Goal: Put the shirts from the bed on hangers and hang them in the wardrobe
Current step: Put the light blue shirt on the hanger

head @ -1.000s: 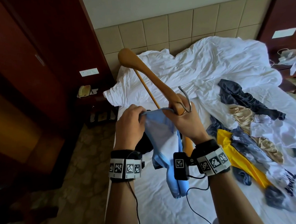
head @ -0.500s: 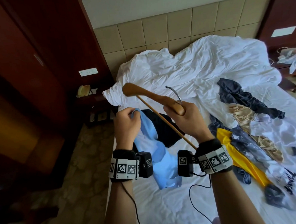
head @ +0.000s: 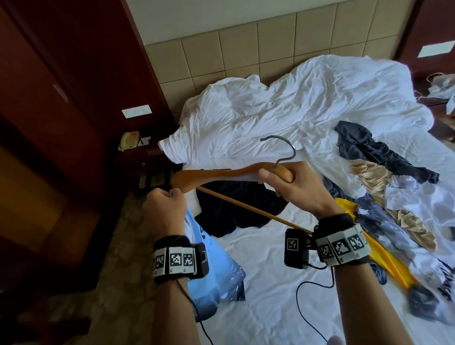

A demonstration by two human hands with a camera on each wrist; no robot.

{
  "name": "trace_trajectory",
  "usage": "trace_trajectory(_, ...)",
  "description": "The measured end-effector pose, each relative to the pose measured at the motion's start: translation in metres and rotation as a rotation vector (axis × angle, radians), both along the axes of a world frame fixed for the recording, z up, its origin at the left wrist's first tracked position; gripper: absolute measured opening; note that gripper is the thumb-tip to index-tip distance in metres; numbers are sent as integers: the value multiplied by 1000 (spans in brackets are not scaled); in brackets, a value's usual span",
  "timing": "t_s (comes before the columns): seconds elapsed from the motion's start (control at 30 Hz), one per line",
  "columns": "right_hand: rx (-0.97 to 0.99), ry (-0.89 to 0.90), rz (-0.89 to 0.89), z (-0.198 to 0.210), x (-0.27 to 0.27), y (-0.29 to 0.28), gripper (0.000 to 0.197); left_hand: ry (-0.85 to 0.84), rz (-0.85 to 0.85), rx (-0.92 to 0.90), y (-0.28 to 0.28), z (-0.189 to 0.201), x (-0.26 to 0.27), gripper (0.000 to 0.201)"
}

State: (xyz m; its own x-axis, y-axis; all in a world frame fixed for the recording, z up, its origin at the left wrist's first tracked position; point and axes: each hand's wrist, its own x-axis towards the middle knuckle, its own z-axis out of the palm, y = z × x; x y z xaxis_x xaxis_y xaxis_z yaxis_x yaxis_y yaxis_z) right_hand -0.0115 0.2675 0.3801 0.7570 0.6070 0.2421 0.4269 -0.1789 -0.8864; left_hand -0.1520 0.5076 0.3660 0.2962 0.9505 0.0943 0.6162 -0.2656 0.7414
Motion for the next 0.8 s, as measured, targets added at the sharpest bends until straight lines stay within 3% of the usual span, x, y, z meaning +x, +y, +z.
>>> trace_trajectory(0.1,19,27,54,2,-3,-1,56,-15,30,-11,7,-3,-5,23)
trace_trajectory(0.37,31,96,119,-1,2,-4,92,-58,108,23,20,-10,-21,26)
trace_trajectory(0.57,32,102,71,2,-7,1,70,-39,34,95,14,-9,-16,23)
trace_trajectory(0.8,10,118,-22,-11,-18,36,71,-177,-208,-46,-25,8,8,23)
